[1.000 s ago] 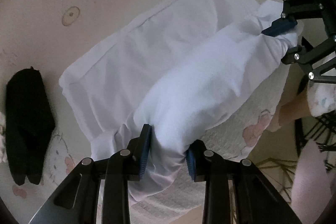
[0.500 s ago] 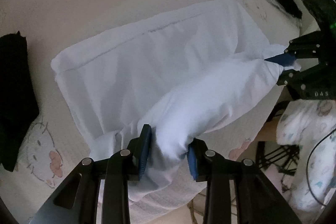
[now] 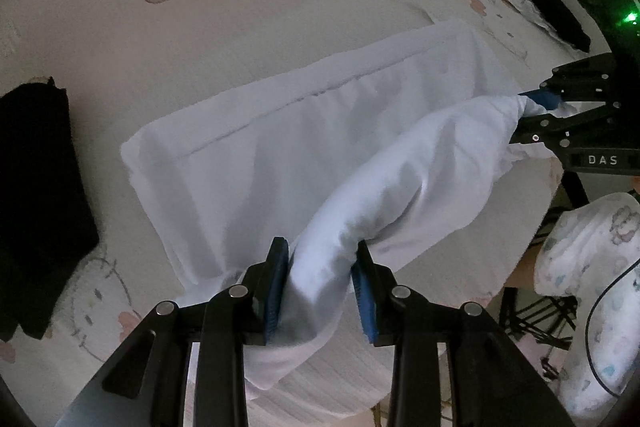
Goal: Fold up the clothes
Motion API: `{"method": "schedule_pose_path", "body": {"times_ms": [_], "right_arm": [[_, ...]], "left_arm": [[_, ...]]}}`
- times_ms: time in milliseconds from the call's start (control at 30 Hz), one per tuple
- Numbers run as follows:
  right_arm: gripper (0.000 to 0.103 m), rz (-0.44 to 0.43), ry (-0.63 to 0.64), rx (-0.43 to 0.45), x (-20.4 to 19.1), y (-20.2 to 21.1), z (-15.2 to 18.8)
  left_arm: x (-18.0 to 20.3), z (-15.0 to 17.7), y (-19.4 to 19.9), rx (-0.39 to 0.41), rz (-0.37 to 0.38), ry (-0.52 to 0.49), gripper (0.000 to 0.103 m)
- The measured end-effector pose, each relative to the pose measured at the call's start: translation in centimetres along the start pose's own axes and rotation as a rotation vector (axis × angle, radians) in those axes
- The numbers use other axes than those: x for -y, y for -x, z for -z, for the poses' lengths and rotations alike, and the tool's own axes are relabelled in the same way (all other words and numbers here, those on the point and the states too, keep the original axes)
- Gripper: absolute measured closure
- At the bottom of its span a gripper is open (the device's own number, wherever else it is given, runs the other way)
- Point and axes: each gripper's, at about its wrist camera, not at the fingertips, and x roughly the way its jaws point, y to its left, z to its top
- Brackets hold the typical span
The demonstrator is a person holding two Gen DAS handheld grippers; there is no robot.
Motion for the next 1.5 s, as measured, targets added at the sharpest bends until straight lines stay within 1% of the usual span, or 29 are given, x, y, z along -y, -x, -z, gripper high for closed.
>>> {"method": "schedule_pose_path", "body": {"times_ms": [67,133,233,367,433,467,533,567,600,667,733,800,833,867,967,1133,1167,1200,1267,1300,1333,1367,1400,1467,1500], "right_arm": [[0.075,0.015,-0.009,0.006,0.2,0.0,-0.3],[0.075,0.026,-0.019,0.011,0.4,0.0,-0.6],[0.074,0.057,-0.007,0.014,0.3,-0.4,-1.3],[0.070,0.083,-0.004,0.025,0.1,-0.9,-1.5],[0.068,0.097,0.001,0.040,0.0,-1.1,-1.3],[0.068,0.099,0.000,0.047,0.0,-1.1,-1.2],[0.068,0.095,-0.009,0.059,0.0,-1.1,-0.9],[0.068,0.092,-0.015,0.063,0.2,-1.1,-0.7],[0.068,0.090,-0.020,0.065,0.3,-1.0,-0.4],[0.068,0.093,-0.023,0.067,1.2,-0.2,1.1],[0.068,0.100,-0.024,0.066,1.2,-0.2,1.3],[0.067,0.107,-0.029,0.066,1.2,-0.3,1.3],[0.067,0.109,-0.030,0.067,1.1,-0.4,1.3],[0.066,0.110,-0.030,0.068,0.9,-0.5,1.2],[0.066,0.108,-0.038,0.070,0.6,-0.7,1.3],[0.065,0.106,-0.033,0.066,0.5,-0.6,1.4],[0.065,0.106,-0.031,0.065,0.3,-0.8,1.2],[0.064,0.105,-0.029,0.064,0.0,-0.9,1.0],[0.063,0.103,-0.015,0.071,0.1,-0.6,0.8],[0.060,0.106,-0.007,0.083,0.4,-0.5,0.8],[0.058,0.111,0.002,0.098,0.6,-0.4,0.8],[0.052,0.116,0.011,0.114,0.9,-0.3,0.9],[0.047,0.120,0.013,0.132,1.1,0.0,1.2],[0.042,0.114,-0.012,0.169,1.7,1.3,1.9],[0.041,0.101,-0.029,0.186,2.1,2.0,2.2]], "left_arm": [[0.6,-0.5,0.2,0.007,-0.026,-0.002,0.073],[0.9,-1.0,0.4,0.026,-0.070,-0.004,0.073],[1.5,-1.2,0.4,0.043,-0.125,-0.034,0.073],[2.7,-0.5,0.3,0.060,-0.179,-0.072,0.067],[2.5,-0.1,0.2,0.062,-0.203,-0.106,0.065],[2.3,0.1,0.4,0.065,-0.201,-0.107,0.065],[1.2,-0.2,1.2,0.066,-0.167,-0.080,0.065],[0.6,-0.1,1.6,0.069,-0.137,-0.050,0.065],[-0.1,0.0,2.3,0.079,-0.091,-0.003,0.065],[-1.9,0.1,3.5,0.090,0.013,0.102,0.065],[-3.4,0.7,4.5,0.117,0.086,0.196,0.064],[-5.2,1.8,5.5,0.139,0.132,0.295,0.056],[-5.9,2.4,5.7,0.141,0.135,0.328,0.046],[-6.2,2.9,5.8,0.144,0.128,0.343,0.043],[-7.1,5.0,6.0,0.140,0.148,0.388,0.043],[-7.4,6.0,4.3,0.127,0.159,0.424,0.043],[-7.0,5.6,3.7,0.122,0.150,0.432,0.043],[-6.9,5.7,3.6,0.135,0.130,0.434,0.043],[-6.5,5.9,2.9,0.139,0.079,0.397,0.043],[-6.3,6.1,2.6,0.140,0.054,0.378,0.044],[-6.2,6.2,2.5,0.148,0.042,0.367,0.050],[-6.0,6.3,2.3,0.155,0.030,0.355,0.056],[-6.0,6.4,2.3,0.161,0.031,0.352,0.056],[-5.9,6.6,2.1,0.171,0.031,0.346,0.056],[-5.9,6.7,2.1,0.177,0.031,0.344,0.056]]}}
